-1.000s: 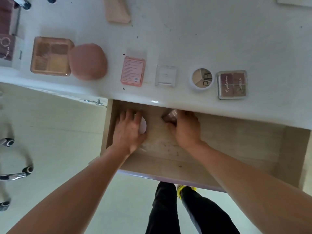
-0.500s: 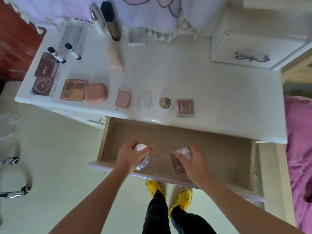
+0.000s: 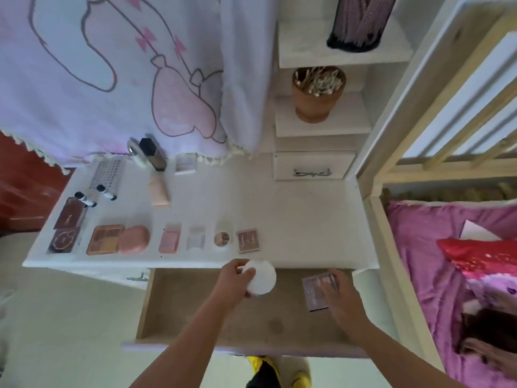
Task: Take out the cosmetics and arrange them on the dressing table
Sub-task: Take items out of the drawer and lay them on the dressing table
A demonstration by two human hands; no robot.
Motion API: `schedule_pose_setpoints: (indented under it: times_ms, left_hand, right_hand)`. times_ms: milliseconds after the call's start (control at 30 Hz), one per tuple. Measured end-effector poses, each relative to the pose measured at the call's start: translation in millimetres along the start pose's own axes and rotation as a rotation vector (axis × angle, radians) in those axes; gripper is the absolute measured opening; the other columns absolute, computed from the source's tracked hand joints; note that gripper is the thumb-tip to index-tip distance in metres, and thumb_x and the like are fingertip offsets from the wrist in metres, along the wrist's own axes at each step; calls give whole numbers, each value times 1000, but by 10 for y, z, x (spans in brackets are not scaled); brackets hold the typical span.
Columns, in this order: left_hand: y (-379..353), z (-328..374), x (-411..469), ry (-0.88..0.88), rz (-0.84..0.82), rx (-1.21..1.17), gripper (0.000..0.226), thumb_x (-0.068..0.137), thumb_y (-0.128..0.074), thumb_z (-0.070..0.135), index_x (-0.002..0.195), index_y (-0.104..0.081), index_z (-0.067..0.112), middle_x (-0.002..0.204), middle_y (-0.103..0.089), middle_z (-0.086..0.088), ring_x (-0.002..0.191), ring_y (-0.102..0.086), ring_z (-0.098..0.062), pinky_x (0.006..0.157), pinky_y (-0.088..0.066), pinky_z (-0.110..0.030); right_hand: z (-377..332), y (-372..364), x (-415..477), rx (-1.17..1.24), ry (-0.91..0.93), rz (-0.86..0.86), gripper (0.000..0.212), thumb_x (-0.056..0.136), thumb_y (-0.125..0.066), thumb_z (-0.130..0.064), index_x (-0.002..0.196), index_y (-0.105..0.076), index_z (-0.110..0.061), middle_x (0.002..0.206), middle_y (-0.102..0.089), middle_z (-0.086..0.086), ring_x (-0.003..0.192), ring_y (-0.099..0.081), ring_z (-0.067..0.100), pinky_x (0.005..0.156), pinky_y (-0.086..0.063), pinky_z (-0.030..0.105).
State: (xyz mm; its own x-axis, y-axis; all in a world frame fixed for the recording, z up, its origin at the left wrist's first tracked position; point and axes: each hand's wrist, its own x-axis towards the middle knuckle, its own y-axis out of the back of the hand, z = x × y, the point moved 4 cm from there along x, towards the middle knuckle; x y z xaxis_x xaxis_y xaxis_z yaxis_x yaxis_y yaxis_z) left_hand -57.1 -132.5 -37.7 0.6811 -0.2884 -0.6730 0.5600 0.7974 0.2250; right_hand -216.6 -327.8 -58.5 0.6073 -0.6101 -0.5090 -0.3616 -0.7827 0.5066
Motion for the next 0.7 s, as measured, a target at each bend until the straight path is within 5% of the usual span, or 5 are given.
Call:
schedule_pose_setpoints:
  times_ms: [100, 267, 433, 600, 700]
  left_hand:
    - [-112, 262, 116, -15, 9, 49, 26, 90, -59, 3, 114, -53, 11, 97, -54, -11, 83, -58, -22, 65, -58, -38]
    - [-290, 507, 434, -36, -15, 161, 29, 86, -60, 4, 112, -54, 15, 109, -55, -11, 100, -58, -31, 79, -58, -51]
    - [-463, 607, 740, -22, -25, 222, 33, 89, -63, 11, 121, -57, 14, 106, -58, -6, 94, -62, -26, 68, -59, -36]
    - [-575, 726, 961, -79, -56, 364, 31, 91, -59, 16, 122, -56, 16, 109, -63, -5, 94, -61, -22, 83, -55, -39]
    - [-639, 808, 1014, -143, -29, 504, 32, 93, -54, 17, 125, -55, 14, 120, -60, -7, 102, -57, -23, 77, -42, -25]
  right_hand:
    - [-91, 195, 186, -20, -8, 43, 43, 99, -52, -22, 141, -45, -22, 128, -59, 4, 106, -59, 21, 88, -46, 34]
    - [-229, 305, 481, -13, -28, 44, 54, 95, -59, -14, 145, -40, -24, 83, -52, -8, 72, -52, 6, 65, -42, 20]
    - [-308, 272, 825, 0, -139, 63, 49, 92, -67, -19, 136, -46, -17, 92, -58, -4, 81, -57, 12, 71, -45, 24]
    - [-399, 194, 1032, -135, -134, 113, 27, 97, -58, -22, 123, -56, -15, 99, -59, -6, 82, -54, 11, 59, -37, 14]
    - [-469, 221, 1094, -282, -132, 167, 24, 97, -53, -27, 119, -57, -17, 97, -60, -4, 85, -54, 17, 69, -41, 26]
